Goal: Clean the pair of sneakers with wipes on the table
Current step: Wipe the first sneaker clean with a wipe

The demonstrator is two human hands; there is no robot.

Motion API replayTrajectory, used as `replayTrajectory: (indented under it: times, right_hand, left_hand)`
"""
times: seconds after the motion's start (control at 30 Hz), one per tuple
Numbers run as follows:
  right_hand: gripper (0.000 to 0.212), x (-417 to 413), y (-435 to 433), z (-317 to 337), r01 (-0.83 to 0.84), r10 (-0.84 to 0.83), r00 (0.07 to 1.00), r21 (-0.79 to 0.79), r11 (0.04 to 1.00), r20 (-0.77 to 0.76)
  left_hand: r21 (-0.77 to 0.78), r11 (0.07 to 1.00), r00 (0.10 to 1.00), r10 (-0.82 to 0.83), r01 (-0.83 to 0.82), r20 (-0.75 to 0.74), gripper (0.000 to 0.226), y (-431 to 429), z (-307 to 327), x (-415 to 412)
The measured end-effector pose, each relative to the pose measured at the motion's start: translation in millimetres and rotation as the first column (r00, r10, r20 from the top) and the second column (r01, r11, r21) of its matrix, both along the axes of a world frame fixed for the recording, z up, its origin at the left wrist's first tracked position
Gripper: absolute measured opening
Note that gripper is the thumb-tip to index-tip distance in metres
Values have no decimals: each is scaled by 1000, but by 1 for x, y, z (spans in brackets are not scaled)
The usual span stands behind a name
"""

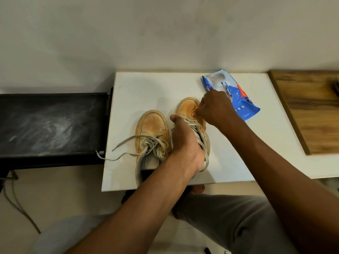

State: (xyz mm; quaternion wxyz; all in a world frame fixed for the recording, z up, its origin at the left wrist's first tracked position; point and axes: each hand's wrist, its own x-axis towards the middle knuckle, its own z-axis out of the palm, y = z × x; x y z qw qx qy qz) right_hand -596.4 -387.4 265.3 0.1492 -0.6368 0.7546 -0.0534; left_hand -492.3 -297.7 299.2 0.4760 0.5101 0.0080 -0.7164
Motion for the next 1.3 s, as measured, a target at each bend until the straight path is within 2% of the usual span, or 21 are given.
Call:
replayTrajectory:
  times: [0.2, 0.3, 0.43, 0.6, 0.8, 1.0, 1.13, 1.3]
  right_hand:
    - [20, 6, 2, -8, -35, 45, 997, -161, 986, 57]
    - [21, 10, -1, -9, -159, 169, 985, -228, 961, 25]
    - [22, 12, -4, -7, -299, 297, 954, -233, 926, -41]
    - [26, 15, -4, -5, -411, 383, 911, -248, 877, -157]
    - [34, 17, -5, 1, -503, 490, 864, -223, 835, -114]
    - [26, 24, -1, 10, -677, 678, 732, -172, 715, -64]
    - [28, 24, -1, 8, -637, 631, 768, -215, 740, -106]
    - [28, 16, -7, 6, -435, 408, 900, -242, 868, -154]
  left_hand:
    - [66, 995, 997, -77, 78, -14, 63, 0, 0, 2]
    - [83, 993, 996, -84, 86, -28, 63, -1, 0, 3]
    - [111, 989, 995, -96, 98, -19, 67, -2, 0, 3]
    - [137, 984, 994, -108, 112, -32, 69, -1, 2, 4]
    - [129, 987, 995, -89, 93, -32, 67, 1, 4, 3]
    - [116, 992, 999, -37, 41, -32, 56, 1, 9, 5]
    - [104, 994, 999, -30, 33, -32, 57, 1, 10, 6]
    - [89, 996, 1000, -1, 2, -16, 64, 0, 9, 4]
